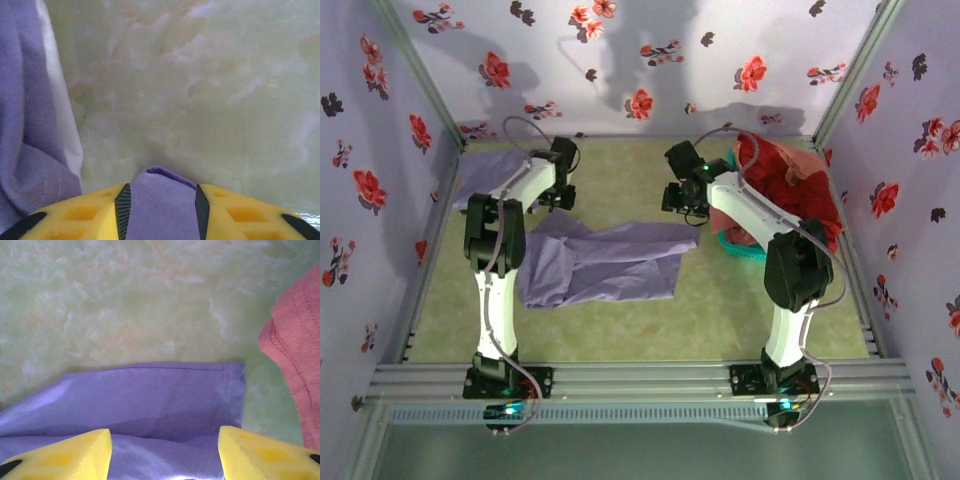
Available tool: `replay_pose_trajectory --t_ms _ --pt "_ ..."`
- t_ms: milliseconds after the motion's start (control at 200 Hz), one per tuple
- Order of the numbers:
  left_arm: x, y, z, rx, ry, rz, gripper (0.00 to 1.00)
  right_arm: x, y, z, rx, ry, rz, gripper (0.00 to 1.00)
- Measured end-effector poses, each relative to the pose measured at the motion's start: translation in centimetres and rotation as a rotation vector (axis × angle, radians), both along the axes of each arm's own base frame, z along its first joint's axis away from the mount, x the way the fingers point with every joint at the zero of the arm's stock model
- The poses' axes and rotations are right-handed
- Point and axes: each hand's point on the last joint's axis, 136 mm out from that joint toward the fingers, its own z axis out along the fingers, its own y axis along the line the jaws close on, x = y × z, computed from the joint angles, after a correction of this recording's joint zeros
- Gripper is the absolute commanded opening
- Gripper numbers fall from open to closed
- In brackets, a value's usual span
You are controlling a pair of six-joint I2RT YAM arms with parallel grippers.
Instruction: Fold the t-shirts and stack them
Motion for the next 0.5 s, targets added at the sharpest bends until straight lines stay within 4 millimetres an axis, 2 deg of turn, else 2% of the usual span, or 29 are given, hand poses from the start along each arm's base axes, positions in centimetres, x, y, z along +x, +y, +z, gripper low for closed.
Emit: replay_pose_trajectory --t_ms 165,325,430,500 --pt "-0.3 -0.5 -0.7 0.0 0.013 -0.01 0.42 0.0 -0.1 0.1 0.009 0.009 0.001 0.6" --pt "-0.6 -1.0 -2.8 -0.016 0.055 -0.017 0.4 0.0 0.0 0.7 0.017 0.001 0.012 0.6" --pt "-0.7 -1.1 -2.9 -0.027 0.056 -0.017 0.26 0.0 0.0 1.2 0.022 -0.007 0.017 0.6" --pt "-0.8 -1.5 -2.9 -0.039 0.05 -0.017 0.06 -0.1 -0.1 1.6 0.026 -0.014 0.016 0.6"
